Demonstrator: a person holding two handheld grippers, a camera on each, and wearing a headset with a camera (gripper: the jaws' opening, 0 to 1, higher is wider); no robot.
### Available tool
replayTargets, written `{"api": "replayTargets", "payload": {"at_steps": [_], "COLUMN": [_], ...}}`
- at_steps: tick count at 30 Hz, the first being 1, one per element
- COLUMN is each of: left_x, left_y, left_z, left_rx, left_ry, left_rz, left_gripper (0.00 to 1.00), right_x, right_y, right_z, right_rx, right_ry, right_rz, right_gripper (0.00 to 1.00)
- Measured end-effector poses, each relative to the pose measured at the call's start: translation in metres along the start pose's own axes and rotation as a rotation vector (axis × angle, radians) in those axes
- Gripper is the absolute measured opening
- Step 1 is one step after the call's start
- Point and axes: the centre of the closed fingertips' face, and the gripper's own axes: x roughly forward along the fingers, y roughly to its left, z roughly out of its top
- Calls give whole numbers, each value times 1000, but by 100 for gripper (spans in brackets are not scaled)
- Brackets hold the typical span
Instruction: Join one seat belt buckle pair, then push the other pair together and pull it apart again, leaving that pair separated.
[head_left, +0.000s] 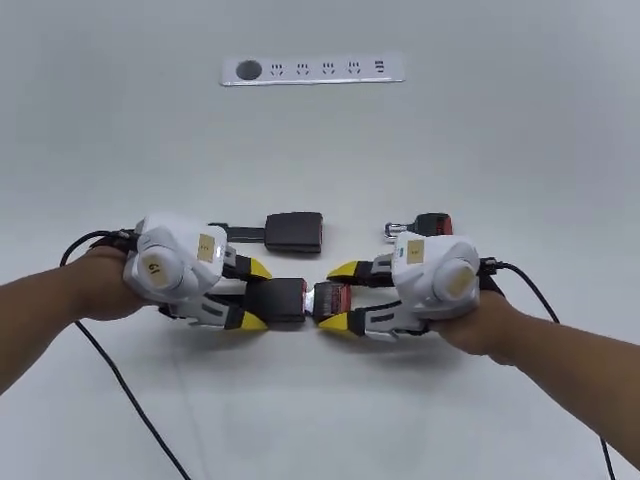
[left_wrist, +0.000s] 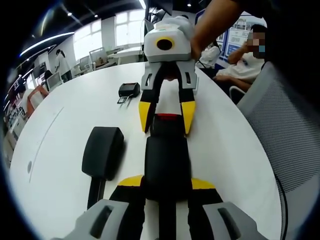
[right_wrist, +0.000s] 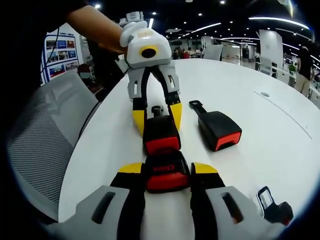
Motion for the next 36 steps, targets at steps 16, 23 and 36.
{"api": "replayTargets", "payload": {"at_steps": [16,23,36], "left_x": [1,-6,-25], "left_y": [-2,-4,17], "left_z": [1,20,46], "left_rx": [-66,-100,-110], "left_ry": [42,1,-45], "left_rz": [16,23,84], "left_gripper": [53,68,74], "right_x": [1,-7,-49], "right_y": [0,-8,-25], "right_z": [0,1,2], "right_rx": [29,50,48], "right_ry": [34,13,-9], "right_rz": [-35,-64,-118], "right_gripper": [45,67,73]}}
